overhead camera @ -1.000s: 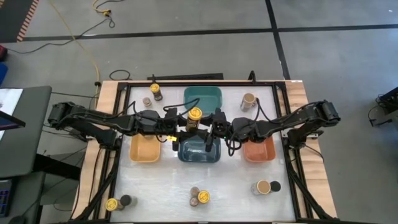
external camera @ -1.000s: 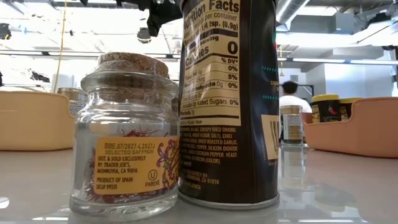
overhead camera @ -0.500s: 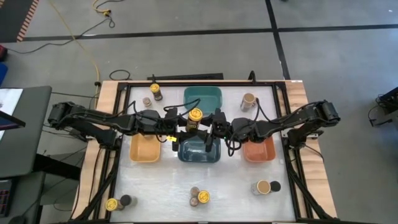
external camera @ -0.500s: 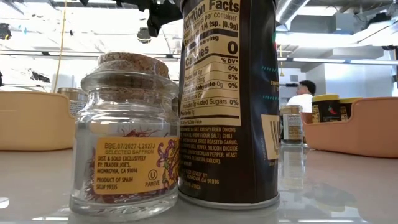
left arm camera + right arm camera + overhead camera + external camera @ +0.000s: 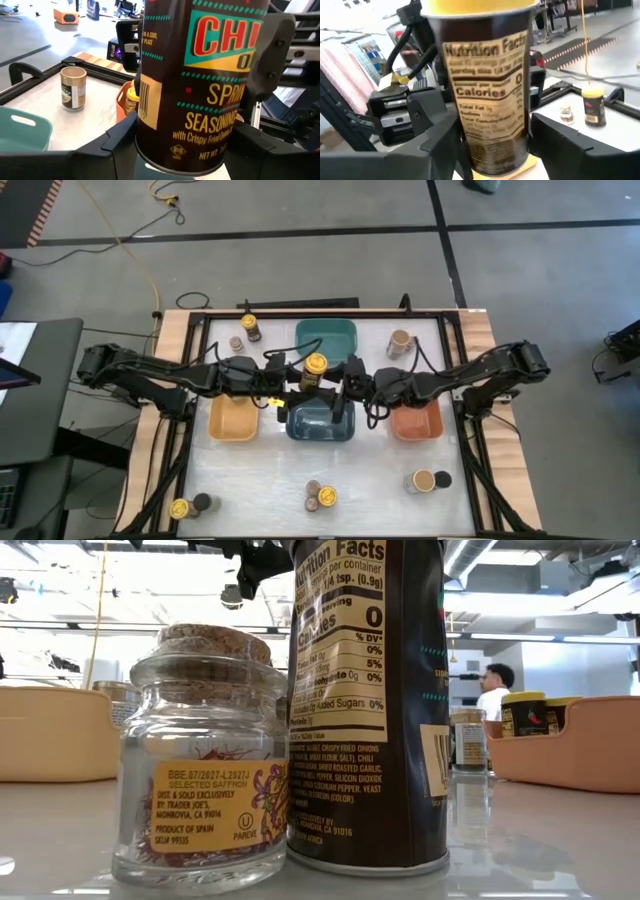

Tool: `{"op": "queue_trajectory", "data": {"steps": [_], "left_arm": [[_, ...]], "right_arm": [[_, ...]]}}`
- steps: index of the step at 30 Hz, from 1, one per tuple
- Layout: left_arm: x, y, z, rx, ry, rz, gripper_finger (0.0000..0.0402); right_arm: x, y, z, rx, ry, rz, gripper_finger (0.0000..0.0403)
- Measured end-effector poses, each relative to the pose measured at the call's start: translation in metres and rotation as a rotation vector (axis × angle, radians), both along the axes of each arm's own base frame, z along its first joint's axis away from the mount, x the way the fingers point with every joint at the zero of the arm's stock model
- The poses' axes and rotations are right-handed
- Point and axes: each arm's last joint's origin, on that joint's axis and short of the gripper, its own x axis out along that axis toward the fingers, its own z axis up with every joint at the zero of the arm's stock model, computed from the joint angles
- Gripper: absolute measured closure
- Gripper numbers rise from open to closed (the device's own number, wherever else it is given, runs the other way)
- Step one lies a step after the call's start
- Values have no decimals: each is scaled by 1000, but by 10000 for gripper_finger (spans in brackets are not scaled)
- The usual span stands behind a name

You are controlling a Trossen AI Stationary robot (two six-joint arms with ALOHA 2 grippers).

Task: Sort spices by type
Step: Put the yellow seasoning bottle into the orange bin

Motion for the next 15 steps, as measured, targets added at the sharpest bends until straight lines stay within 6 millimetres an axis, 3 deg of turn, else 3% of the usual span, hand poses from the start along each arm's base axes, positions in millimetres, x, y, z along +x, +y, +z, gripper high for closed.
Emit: {"op": "queue_trajectory", "data": {"steps": [8,12,15], "left_arm": [[0,0,-1,2,12,-4,178],[-1,-1,-6,11,60,-6,178],[-1,-1,-10,34,105,-10,178]], "right_arm": [[-7,2,2,-25,58,12,46],[-26,5,14,-102,127,51,11],[-43,6,24,-69,151,64,7]]}}
